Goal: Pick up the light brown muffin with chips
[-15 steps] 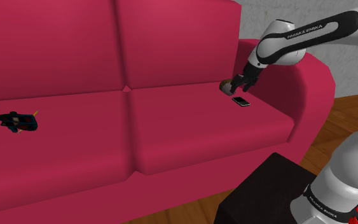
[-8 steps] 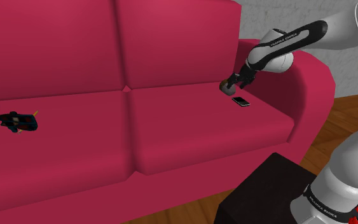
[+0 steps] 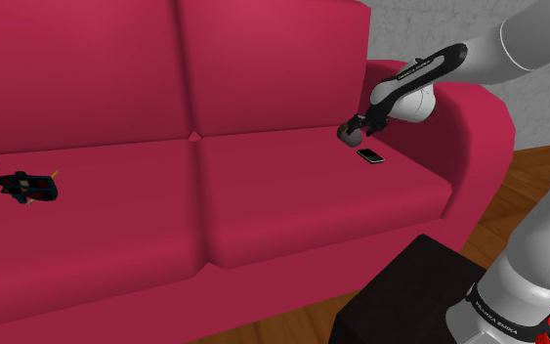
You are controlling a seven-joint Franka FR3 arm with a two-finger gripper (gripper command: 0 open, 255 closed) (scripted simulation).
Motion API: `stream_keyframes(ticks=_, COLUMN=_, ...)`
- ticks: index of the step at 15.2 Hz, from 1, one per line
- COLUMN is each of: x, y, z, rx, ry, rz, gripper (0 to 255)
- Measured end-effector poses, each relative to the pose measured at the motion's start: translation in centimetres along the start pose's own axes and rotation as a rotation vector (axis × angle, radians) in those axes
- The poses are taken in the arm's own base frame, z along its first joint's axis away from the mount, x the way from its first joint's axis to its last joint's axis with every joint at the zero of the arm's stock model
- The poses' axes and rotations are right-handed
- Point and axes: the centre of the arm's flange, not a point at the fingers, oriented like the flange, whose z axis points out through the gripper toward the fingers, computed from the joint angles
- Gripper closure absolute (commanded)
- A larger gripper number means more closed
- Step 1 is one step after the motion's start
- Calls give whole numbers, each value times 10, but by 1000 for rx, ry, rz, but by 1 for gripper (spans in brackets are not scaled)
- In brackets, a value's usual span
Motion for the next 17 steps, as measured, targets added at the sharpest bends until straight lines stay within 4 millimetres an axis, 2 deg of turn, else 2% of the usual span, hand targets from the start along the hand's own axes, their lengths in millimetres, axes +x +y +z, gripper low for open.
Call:
stream_keyframes(ticks=5, x=-11, y=3, z=19, rx=-1, ry=2, rz=1, gripper=0)
stream_keyframes(ticks=6, x=-12, y=4, z=19, rx=-1, ry=2, rz=1, gripper=255)
stream_keyframes(ticks=17, x=-11, y=4, z=17, rx=-1, ry=3, rz=1, gripper=255)
